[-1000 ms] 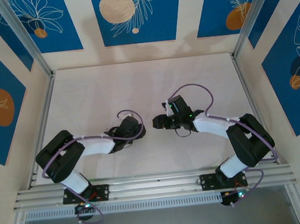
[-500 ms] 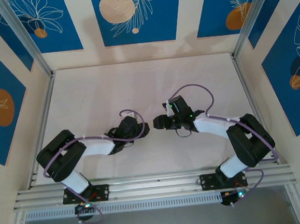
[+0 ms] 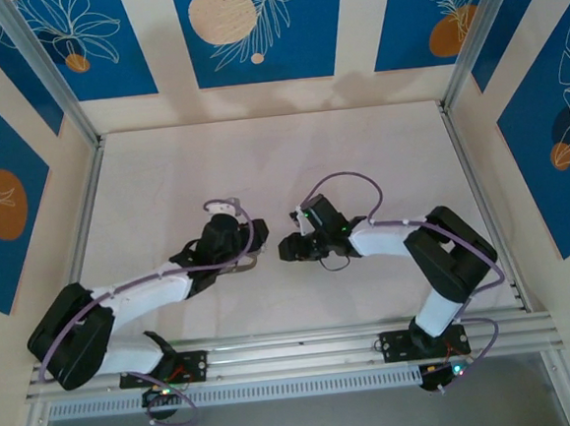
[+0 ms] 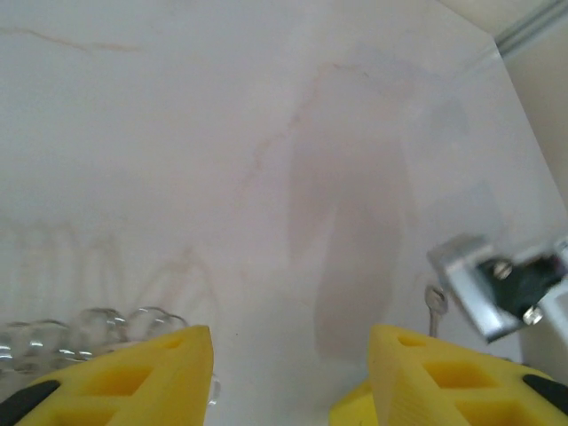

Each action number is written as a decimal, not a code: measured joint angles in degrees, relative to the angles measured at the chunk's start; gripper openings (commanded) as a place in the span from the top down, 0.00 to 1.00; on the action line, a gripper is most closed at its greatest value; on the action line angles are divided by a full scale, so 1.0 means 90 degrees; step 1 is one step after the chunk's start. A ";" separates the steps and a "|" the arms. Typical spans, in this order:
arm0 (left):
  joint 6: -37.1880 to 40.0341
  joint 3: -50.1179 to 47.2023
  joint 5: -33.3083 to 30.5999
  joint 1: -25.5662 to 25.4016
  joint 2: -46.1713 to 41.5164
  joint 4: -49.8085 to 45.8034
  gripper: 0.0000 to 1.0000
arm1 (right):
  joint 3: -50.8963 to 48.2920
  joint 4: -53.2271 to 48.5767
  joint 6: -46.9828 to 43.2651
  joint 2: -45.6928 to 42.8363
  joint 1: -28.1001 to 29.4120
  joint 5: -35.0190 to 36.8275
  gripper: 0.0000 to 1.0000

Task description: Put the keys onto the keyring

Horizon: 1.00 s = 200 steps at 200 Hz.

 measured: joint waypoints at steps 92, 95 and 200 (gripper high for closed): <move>0.0238 -0.0486 0.0126 0.1064 -0.1231 -0.0668 0.50 | 0.1030 0.0175 0.0192 0.1015 0.0287 -0.0109 0.63; 0.0240 -0.0495 0.0134 0.1073 -0.1239 -0.0673 0.50 | 0.1054 0.0175 0.0192 0.1047 0.0294 -0.0104 0.63; 0.0260 -0.0760 0.0369 0.1270 -0.1537 -0.0695 0.50 | 0.1552 -0.0066 0.0260 0.1506 0.0345 0.0012 0.68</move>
